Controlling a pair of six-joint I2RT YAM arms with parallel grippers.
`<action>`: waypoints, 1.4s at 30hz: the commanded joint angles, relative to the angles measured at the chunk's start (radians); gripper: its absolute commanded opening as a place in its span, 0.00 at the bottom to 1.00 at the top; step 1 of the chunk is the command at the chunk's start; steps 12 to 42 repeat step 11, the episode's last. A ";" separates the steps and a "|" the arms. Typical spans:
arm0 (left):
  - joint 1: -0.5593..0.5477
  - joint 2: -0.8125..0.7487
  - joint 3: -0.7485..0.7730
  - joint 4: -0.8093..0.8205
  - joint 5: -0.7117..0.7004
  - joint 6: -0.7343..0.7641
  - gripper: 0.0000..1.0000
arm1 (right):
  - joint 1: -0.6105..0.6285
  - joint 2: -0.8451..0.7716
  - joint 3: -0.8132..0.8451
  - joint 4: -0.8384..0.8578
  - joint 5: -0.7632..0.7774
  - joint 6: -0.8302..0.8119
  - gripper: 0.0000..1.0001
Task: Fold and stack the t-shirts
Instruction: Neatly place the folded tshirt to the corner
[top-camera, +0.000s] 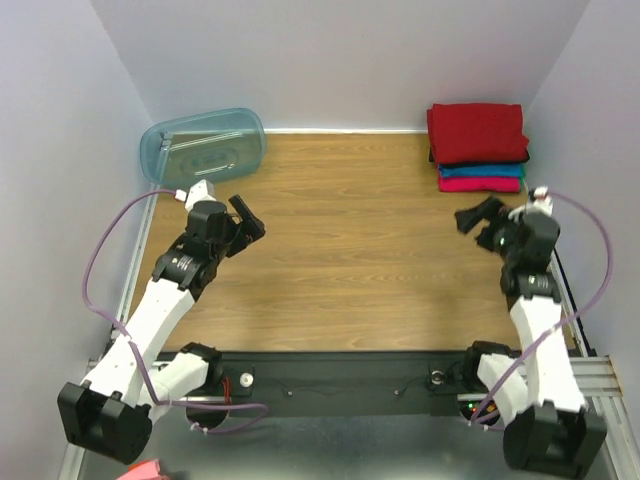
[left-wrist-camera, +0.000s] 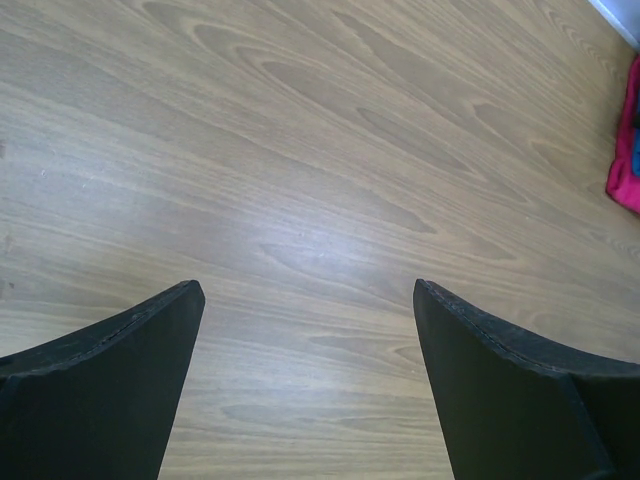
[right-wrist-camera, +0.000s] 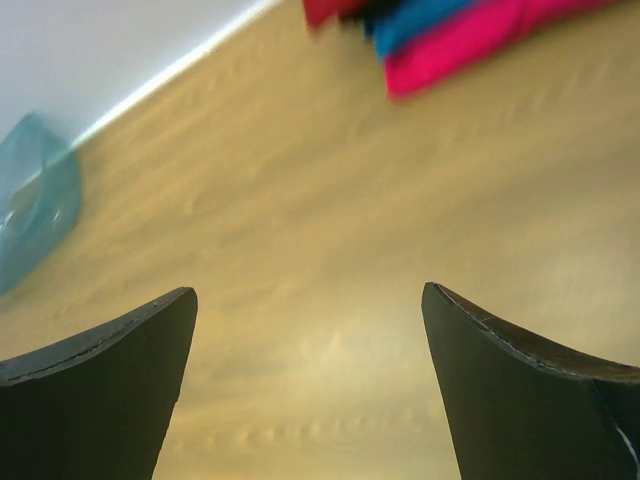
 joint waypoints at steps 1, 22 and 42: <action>0.007 -0.055 -0.047 0.074 0.066 0.036 0.98 | 0.002 -0.215 -0.136 -0.004 -0.144 0.082 1.00; 0.010 -0.192 -0.110 0.082 0.025 -0.003 0.98 | 0.000 -0.496 -0.204 -0.062 -0.050 0.059 1.00; 0.010 -0.192 -0.110 0.082 0.025 -0.003 0.98 | 0.000 -0.496 -0.204 -0.062 -0.050 0.059 1.00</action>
